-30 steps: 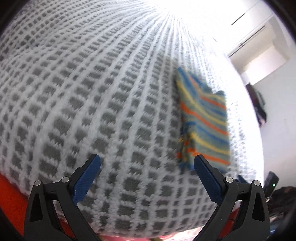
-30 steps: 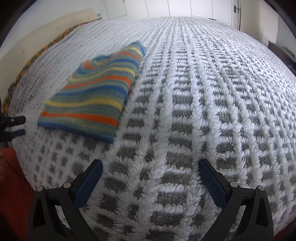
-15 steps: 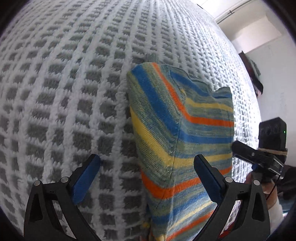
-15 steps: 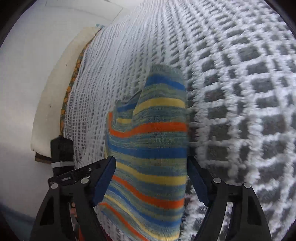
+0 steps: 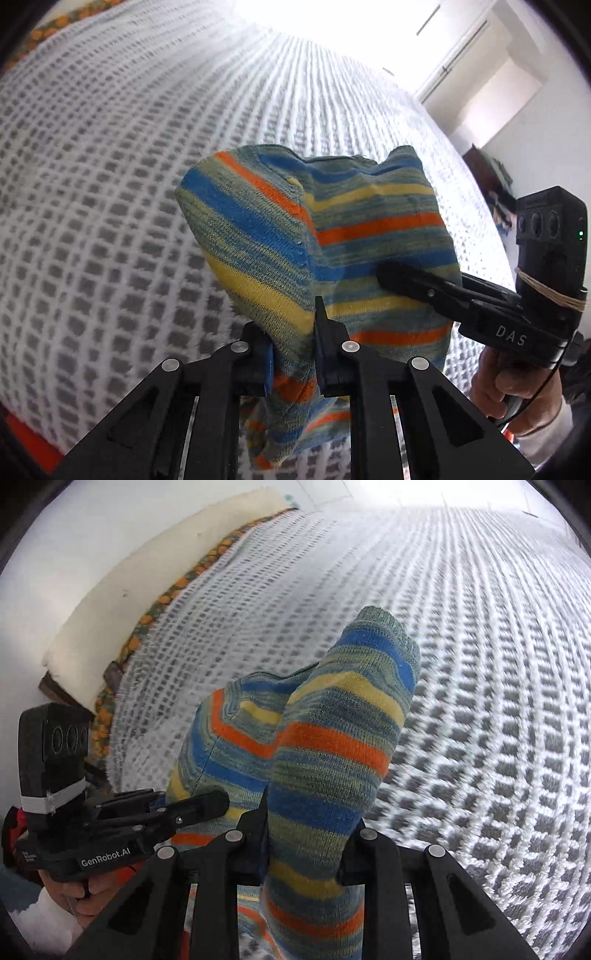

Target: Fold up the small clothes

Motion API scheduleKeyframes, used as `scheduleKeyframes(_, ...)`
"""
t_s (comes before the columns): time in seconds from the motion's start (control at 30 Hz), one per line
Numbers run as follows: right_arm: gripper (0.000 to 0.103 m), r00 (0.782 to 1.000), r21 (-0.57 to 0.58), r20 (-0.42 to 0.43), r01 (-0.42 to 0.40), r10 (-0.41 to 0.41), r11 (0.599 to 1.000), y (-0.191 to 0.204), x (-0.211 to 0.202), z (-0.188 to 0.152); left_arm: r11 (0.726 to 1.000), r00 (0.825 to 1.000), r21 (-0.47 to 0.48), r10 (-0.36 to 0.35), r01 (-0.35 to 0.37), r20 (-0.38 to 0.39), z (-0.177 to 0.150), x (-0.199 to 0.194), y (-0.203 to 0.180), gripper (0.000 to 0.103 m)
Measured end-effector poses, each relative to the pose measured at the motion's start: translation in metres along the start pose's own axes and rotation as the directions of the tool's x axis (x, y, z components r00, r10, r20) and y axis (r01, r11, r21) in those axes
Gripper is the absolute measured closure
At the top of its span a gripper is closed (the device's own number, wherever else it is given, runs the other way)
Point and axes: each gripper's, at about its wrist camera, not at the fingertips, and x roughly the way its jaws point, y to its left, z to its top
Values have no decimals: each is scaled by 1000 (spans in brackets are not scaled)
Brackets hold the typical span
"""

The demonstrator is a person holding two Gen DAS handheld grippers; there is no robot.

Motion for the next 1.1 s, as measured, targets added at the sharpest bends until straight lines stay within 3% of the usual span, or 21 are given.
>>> scheduleKeyframes(0.13, 77, 992, -118, 44, -116, 122, 986, 63, -18, 36, 999, 987, -44, 31, -24, 159, 22, -85, 33, 88)
scheduleKeyframes(0.2, 77, 986, -155, 54, -150, 160, 976, 88, -14, 56, 997, 979, -65, 61, -50, 196, 38, -91, 43, 86)
scheduleKeyframes(0.27, 73, 985, -185, 51, -154, 166, 971, 100, 1, 74, 987, 962, -108, 145, -123, 230, 48, -70, 42, 76)
scheduleKeyframes(0.3, 62, 988, -182, 40, -141, 151, 973, 100, 12, 81, 975, 943, -121, 214, -189, 256, 45, -54, 42, 61)
scheduleKeyframes(0.33, 53, 995, -173, 31, -91, 98, 981, 97, 25, 87, 955, 915, -120, 293, -270, 276, 41, -45, 51, 38)
scheduleKeyframes(0.37, 29, 999, -163, 35, -1, 7, 987, 92, 33, 90, 932, 890, -118, 363, -343, 275, 34, -36, 57, 29)
scheduleKeyframes(0.4, 21, 996, -152, 52, 85, -78, 985, 87, 35, 89, 909, 872, -109, 416, -402, 257, 22, -26, 60, 25)
scheduleKeyframes(0.47, 20, 986, -127, 79, 158, -149, 979, 73, 23, 77, 891, 862, -76, 453, -449, 228, -3, -17, 65, 23)
scheduleKeyframes(0.5, 15, 983, -126, 83, 173, -163, 977, 68, 16, 68, 883, 856, -57, 467, -467, 223, -17, -16, 65, 20)
scheduleKeyframes(0.57, 8, 969, -159, 94, 241, -228, 957, 61, -1, 42, 857, 833, -32, 509, -515, 218, -46, -10, 57, 14)
scheduleKeyframes(0.63, 8, 950, -203, 97, 310, -296, 929, 60, -12, 15, 834, 811, -14, 539, -551, 226, -70, -5, 40, 7)
scheduleKeyframes(0.73, 8, 944, -196, 70, 329, -321, 924, 66, -25, -34, 824, 807, 27, 547, -566, 224, -98, -11, 9, 4)
scheduleKeyframes(0.9, 8, 930, -117, 57, 367, -363, 923, 82, -36, -103, 830, 816, 19, 543, -557, 198, -117, -29, -20, 4)
scheduleKeyframes(1.0, 8, 938, -104, 39, 346, -344, 933, 96, -45, -124, 832, 828, 35, 545, -553, 132, -121, -36, -29, 4)
scheduleKeyframes(1.1, 8, 934, -169, 16, 355, -357, 920, 114, -49, -135, 844, 843, 21, 534, -536, 64, -120, -44, -29, 4)
